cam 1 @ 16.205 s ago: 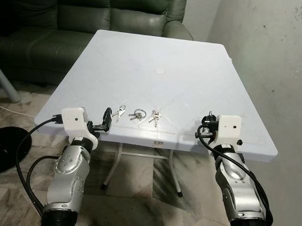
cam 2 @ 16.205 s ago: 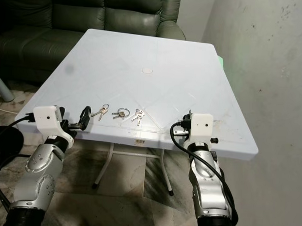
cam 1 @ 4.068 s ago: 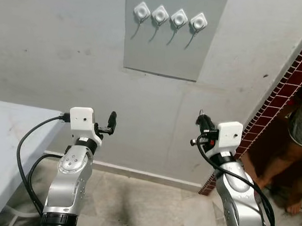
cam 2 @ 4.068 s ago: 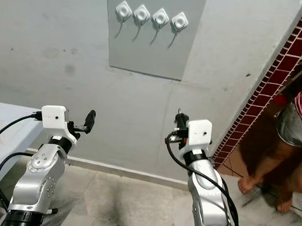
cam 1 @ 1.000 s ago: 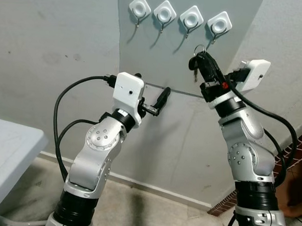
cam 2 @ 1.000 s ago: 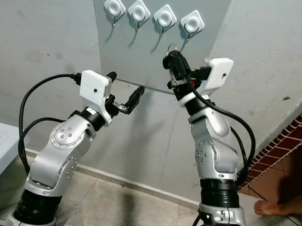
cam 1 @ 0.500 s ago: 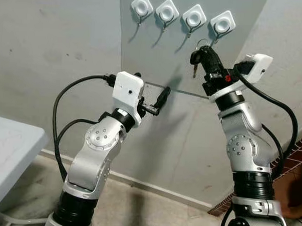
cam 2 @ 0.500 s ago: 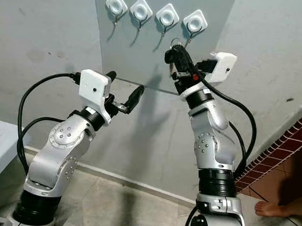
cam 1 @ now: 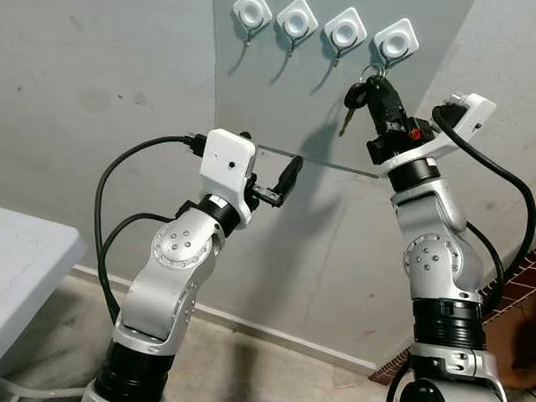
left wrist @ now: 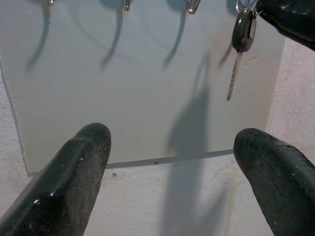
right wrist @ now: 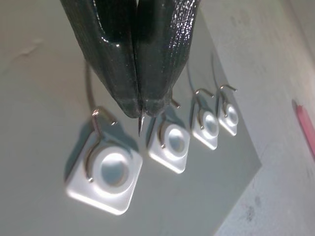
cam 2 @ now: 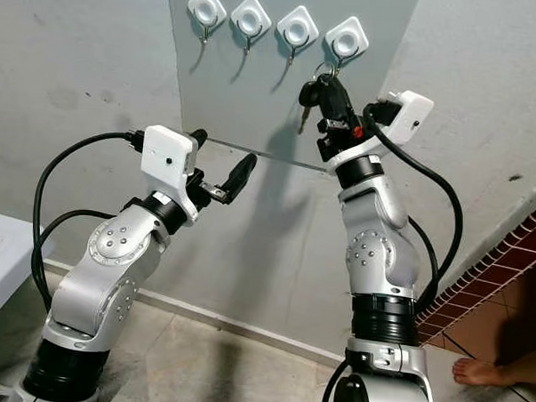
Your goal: Hang keys on a hook
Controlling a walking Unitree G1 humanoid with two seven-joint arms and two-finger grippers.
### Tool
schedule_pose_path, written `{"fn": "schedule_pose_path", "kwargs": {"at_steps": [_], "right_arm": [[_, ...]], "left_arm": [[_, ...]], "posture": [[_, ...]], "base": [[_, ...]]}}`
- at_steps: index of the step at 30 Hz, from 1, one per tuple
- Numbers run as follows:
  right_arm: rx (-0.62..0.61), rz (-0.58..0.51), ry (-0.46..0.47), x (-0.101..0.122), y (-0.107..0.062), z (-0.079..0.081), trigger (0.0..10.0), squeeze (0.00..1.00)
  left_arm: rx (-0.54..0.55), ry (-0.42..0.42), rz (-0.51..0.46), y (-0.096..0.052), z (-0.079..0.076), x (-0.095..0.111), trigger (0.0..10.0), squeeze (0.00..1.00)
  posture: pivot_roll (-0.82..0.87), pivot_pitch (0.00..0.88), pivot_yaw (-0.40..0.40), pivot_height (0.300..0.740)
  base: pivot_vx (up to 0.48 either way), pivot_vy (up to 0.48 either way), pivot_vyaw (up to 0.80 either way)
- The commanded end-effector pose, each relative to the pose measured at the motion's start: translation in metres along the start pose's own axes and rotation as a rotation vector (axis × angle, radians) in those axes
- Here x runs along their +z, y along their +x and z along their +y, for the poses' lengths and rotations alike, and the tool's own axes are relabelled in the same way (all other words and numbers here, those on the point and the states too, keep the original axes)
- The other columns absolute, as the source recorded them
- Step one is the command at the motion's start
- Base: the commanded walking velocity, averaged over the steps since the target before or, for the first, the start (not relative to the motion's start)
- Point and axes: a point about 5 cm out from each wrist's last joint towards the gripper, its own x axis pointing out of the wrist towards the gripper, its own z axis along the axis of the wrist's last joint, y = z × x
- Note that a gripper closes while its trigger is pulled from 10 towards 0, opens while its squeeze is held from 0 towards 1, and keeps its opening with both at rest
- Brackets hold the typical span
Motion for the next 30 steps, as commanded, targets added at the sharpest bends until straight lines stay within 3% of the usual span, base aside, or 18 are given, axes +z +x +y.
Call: {"fn": "schedule_pose_path", "kwargs": {"at_steps": [1, 14, 16, 20, 30], "right_arm": [[0.01, -0.036, 0.01, 0.009, 0.004, 0.001, 10.0, 0.0], [-0.024, -0.045, 0.088, 0.007, 0.002, -0.003, 10.0, 0.0], [-0.043, -0.031, 0.176, 0.0, -0.001, -0.006, 10.0, 0.0], [-0.075, -0.025, 0.261, -0.008, -0.006, -0.01, 10.0, 0.0], [-0.114, 0.026, 0.307, -0.025, -0.017, -0.015, 10.0, 0.0]], "left_arm": [[0.003, -0.005, -0.005, -0.001, 0.0, 0.002, 10.0, 0.0], [0.006, -0.013, -0.007, -0.001, 0.001, 0.003, 10.0, 0.0], [0.01, -0.015, -0.007, 0.0, 0.002, 0.004, 10.0, 0.0], [0.014, -0.015, -0.007, 0.0, 0.003, 0.004, 10.0, 0.0], [0.016, -0.019, -0.007, -0.001, 0.003, 0.004, 10.0, 0.0]], "posture": [[0.04, 0.044, -0.041, 0.74], [0.04, 0.045, -0.04, 0.74], [0.04, 0.053, -0.039, 0.74], [0.05, 0.056, -0.038, 0.74], [0.05, 0.047, -0.04, 0.74]], "base": [[0.0, 0.0, 0.0], [0.0, 0.0, 0.0], [0.0, 0.0, 0.0], [0.0, 0.0, 0.0], [0.0, 0.0, 0.0]]}}
